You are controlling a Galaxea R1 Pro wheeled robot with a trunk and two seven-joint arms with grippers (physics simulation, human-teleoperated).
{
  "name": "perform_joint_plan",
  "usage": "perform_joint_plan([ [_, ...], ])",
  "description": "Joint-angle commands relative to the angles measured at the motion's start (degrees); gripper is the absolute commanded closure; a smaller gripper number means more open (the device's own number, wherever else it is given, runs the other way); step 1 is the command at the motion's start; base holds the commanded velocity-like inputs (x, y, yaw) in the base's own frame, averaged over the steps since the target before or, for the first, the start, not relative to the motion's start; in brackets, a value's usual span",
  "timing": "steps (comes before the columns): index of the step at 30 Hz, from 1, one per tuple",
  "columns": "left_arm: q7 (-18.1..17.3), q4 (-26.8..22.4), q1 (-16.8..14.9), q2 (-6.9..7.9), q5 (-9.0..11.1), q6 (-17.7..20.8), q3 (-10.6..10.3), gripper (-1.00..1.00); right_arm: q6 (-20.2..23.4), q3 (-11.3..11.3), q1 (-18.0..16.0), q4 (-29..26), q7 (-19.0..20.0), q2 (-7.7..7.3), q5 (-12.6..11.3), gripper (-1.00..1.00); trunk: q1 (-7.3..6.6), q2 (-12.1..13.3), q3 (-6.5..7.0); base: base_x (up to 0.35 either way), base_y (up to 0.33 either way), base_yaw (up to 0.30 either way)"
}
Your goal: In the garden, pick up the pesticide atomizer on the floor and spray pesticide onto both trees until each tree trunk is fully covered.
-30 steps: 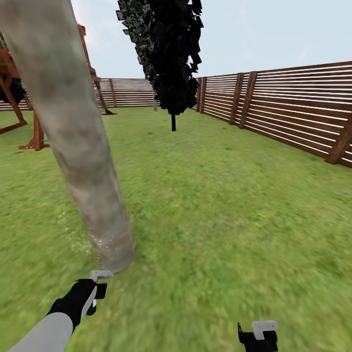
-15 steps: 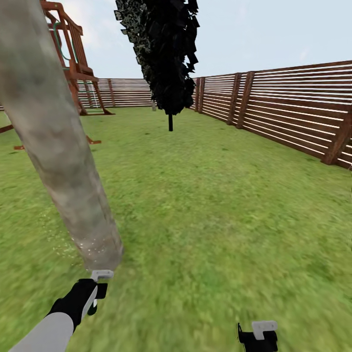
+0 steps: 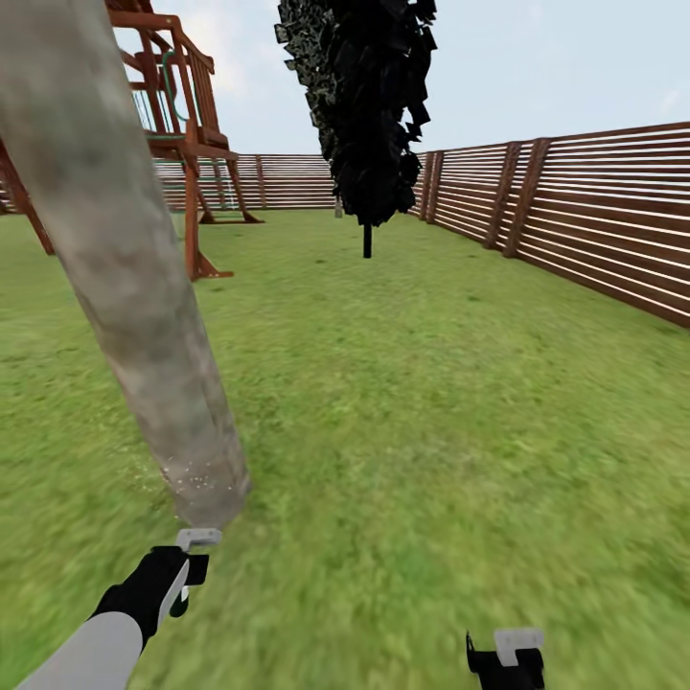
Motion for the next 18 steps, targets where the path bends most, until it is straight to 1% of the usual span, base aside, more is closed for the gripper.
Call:
perform_joint_plan([
  [1, 0.0, 0.0, 0.0, 0.00, 0.0, 0.0, 0.0, 1.00, 0.0, 0.0, 0.0, 0.0, 0.0, 0.00, 0.0, -1.00, 0.00, 0.0, 0.00, 0.176, -0.242, 0.278],
  [4, 0.0, -0.2, 0.0, 0.00, -0.1, 0.0, 0.0, 1.00, 0.0, 0.0, 0.0, 0.0, 0.0, 0.00, 0.0, -1.00, 0.00, 0.0, 0.00, 0.137, -0.248, 0.240],
  [10, 0.0, -0.5, 0.0, 0.01, 0.0, 0.0, 0.0, 1.00, 0.0, 0.0, 0.0, 0.0, 0.0, 0.00, 0.0, -1.00, 0.00, 0.0, 0.00, -0.053, -0.274, 0.039],
  [14, 0.0, -0.5, 0.0, 0.01, 0.0, 0.0, 0.0, 1.00, 0.0, 0.0, 0.0, 0.0, 0.0, 0.00, 0.0, -1.00, 0.00, 0.0, 0.00, -0.027, -0.276, 0.244],
  [18, 0.0, -0.6, 0.0, 0.01, 0.0, -0.1, 0.0, 1.00, 0.0, 0.0, 0.0, 0.0, 0.0, 0.00, 0.0, -1.00, 0.00, 0.0, 0.00, 0.088, -0.277, 0.277],
])
